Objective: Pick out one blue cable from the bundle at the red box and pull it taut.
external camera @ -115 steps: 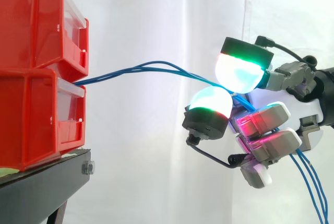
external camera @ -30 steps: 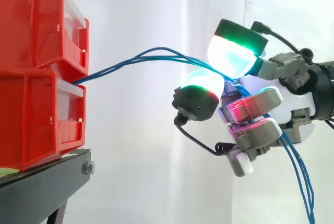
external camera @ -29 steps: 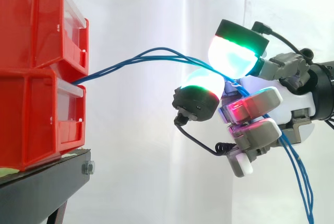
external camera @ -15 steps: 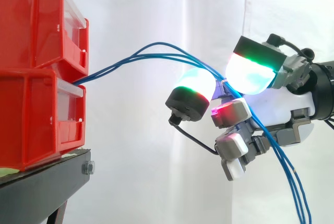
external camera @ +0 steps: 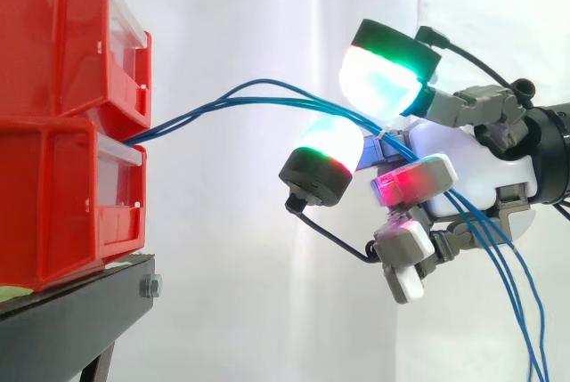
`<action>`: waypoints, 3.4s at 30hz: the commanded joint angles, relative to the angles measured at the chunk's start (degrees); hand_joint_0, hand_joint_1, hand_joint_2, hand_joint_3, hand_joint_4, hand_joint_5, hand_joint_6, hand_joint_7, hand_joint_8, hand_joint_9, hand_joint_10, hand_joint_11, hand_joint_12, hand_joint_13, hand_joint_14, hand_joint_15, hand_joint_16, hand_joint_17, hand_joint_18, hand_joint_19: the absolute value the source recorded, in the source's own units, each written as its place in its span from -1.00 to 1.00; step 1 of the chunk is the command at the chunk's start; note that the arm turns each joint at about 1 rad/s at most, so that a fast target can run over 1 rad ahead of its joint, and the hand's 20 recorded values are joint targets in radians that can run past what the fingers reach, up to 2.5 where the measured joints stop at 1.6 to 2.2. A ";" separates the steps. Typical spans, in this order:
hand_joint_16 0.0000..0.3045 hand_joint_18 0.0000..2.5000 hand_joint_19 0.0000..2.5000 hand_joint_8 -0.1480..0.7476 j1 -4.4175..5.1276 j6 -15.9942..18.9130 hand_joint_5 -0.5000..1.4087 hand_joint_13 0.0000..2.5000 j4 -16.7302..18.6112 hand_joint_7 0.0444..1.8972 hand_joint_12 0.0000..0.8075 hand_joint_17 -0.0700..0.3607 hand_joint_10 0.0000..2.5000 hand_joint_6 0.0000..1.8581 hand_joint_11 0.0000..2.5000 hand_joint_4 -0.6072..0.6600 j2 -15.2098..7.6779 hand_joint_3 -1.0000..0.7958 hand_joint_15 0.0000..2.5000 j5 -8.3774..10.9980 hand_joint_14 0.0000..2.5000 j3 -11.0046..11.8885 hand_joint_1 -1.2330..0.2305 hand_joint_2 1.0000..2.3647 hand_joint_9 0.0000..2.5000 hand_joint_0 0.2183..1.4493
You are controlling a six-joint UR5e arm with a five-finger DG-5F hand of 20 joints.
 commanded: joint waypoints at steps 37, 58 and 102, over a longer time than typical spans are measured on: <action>-0.74 -0.26 -0.61 -0.22 0.18 -0.09 -0.55 -0.08 -0.17 0.10 -0.16 -0.25 -0.98 0.00 -0.32 -0.48 -0.01 -0.44 -0.45 0.05 -0.98 0.36 -0.65 -1.00 0.16 -0.15; -0.83 -0.39 -0.74 -0.30 0.35 -0.09 -0.63 -0.15 0.00 0.10 -0.27 -0.41 -0.98 0.03 -0.38 -0.51 -0.01 -0.44 -0.52 0.05 -0.98 0.36 -0.64 -1.00 -0.03 0.00; -0.81 -0.36 -0.71 -0.26 0.35 0.00 -0.62 -0.17 -0.26 0.04 -0.24 -0.37 -0.98 0.00 -0.36 -0.47 -0.01 -0.42 -0.55 -0.04 -0.98 0.72 -0.64 -1.00 0.05 -0.05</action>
